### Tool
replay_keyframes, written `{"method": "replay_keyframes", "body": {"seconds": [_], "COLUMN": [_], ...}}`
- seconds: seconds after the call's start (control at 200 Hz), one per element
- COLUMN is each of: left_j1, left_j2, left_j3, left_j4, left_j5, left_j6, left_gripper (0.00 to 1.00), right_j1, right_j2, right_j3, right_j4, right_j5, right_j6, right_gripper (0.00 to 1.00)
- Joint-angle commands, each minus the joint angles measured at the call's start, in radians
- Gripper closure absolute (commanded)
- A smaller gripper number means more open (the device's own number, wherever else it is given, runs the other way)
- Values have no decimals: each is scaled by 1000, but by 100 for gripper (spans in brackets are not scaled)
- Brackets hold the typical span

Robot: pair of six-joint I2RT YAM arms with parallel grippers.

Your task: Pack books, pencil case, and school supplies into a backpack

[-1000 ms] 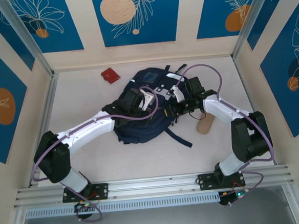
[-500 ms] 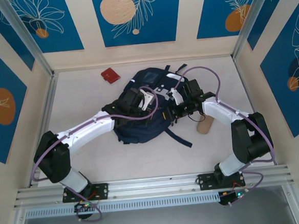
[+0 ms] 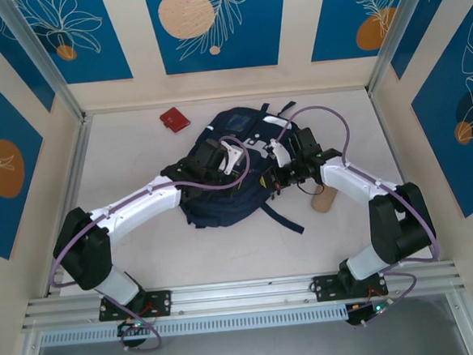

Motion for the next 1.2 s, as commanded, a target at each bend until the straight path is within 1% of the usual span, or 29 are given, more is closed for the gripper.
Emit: {"method": "replay_keyframes", "body": {"seconds": [0.0, 0.13, 0.24, 0.365, 0.425, 0.475, 0.52, 0.58, 0.62, 0.665, 0.745, 0.805, 0.915, 1.035, 1.14, 1.195], "left_j1": [13, 14, 11, 11, 12, 14, 20, 36, 51, 68, 89, 93, 91, 74, 41, 25], "left_j2": [-32, -17, -2, 12, 16, 14, 9, -6, -22, -41, -64, -66, -43, -7, 32, 56], "left_j3": [15, 12, 13, 10, 14, 17, 19, 11, -2, -19, -30, -22, 5, 26, 48, 62], "left_j4": [67, 87, 115, 158, 162, 150, 133, 115, 116, 115, 92, 58, -9, -20, -3, 8], "left_j5": [14, 29, 49, 72, 76, 72, 69, 80, 105, 131, 202, 233, 258, 277, 259, 225], "left_j6": [-35, -52, -74, -110, -120, -122, -125, -135, -133, -124, -76, -13, 109, 218, 296, 336], "left_gripper": [100, 100, 100, 100, 100, 100, 99, 85, 77, 65, 49, 41, 36, 34, 34, 35], "right_j1": [21, 79, 182, 295, 326, 328, 317, 281, 243, 194, 98, 30, -46, -97, -117, -125], "right_j2": [-59, -92, -105, -111, -122, -140, -165, -205, -240, -279, -334, -352, -340, -307, -287, -281], "right_j3": [-13, -19, -23, -33, -45, -60, -77, -95, -107, -119, -131, -122, -87, -46, -20, -11], "right_j4": [-13, -52, -63, -34, -13, 3, 11, 10, 10, 9, 1, -19, -63, -95, -110, -112], "right_j5": [73, 95, 130, 147, 151, 173, 211, 260, 270, 268, 255, 223, 207, 182, 163, 151], "right_j6": [35, 53, 86, 139, 165, 190, 212, 243, 263, 282, 307, 302, 257, 212, 187, 180], "right_gripper": [100, 100, 100, 100, 100, 100, 100, 100, 100, 100, 100, 100, 100, 100, 100, 100]}}
